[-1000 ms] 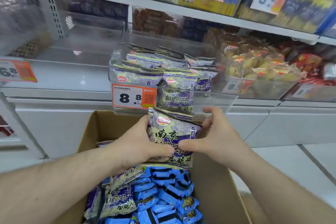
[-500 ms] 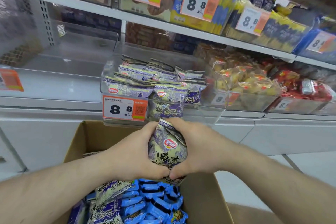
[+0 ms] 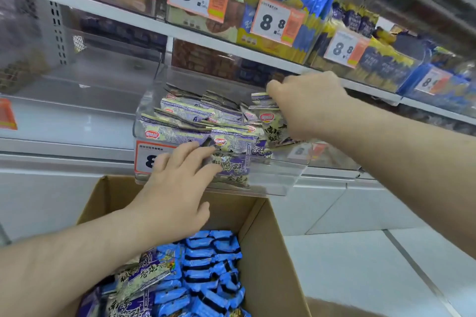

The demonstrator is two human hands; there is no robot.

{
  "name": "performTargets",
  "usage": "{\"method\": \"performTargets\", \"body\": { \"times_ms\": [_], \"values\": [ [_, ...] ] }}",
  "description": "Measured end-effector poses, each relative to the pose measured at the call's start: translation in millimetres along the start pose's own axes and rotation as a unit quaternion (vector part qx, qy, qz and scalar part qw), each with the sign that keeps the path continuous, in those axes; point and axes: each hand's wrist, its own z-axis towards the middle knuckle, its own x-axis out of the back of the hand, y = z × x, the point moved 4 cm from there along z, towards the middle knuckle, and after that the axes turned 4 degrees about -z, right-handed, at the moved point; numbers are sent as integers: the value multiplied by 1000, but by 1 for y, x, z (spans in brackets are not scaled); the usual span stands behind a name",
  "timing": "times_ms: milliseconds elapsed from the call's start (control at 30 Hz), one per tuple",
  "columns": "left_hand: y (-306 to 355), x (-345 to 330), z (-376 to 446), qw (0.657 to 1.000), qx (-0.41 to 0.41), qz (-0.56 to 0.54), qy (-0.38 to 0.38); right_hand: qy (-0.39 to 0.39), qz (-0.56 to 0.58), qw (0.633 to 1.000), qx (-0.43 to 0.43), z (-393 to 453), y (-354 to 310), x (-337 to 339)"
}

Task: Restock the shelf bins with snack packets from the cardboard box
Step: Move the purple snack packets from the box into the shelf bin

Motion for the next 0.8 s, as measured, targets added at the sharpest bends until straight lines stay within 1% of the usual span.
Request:
{"method": "performTargets", "body": {
  "times_ms": [67,133,233,300,367,433,533,600,700,800],
  "values": [
    [-4,-2,0,999,1,43,-8,-41,-4,999,8,16,-9,-9],
    [-8,-3,0,998,12,58,-22,-71,-19,997,22,29,-21,-17],
    [-12,-6,0,998,14,55,-40,-118,-27,992,45,42,-38,-33],
    [-12,-6,0,998,13,49,-41,-154,-7,987,49,49,-40,-42],
    [-13,-6,0,998,12,43,-36,-182,40,981,44,54,-35,-50],
    [-13,-7,-1,998,8,45,-31,-211,115,970,38,58,-26,-64],
    [-13,-9,0,998,9,60,-33,-250,235,939,29,58,-19,-96],
    [-13,-10,1,997,14,64,-37,-270,271,924,28,52,-21,-115],
    [-12,-11,0,997,16,66,-38,-297,257,919,41,44,-30,-136],
    [-12,-11,-1,997,19,67,-33,-276,186,943,15,47,-26,-131]
  ]
}}
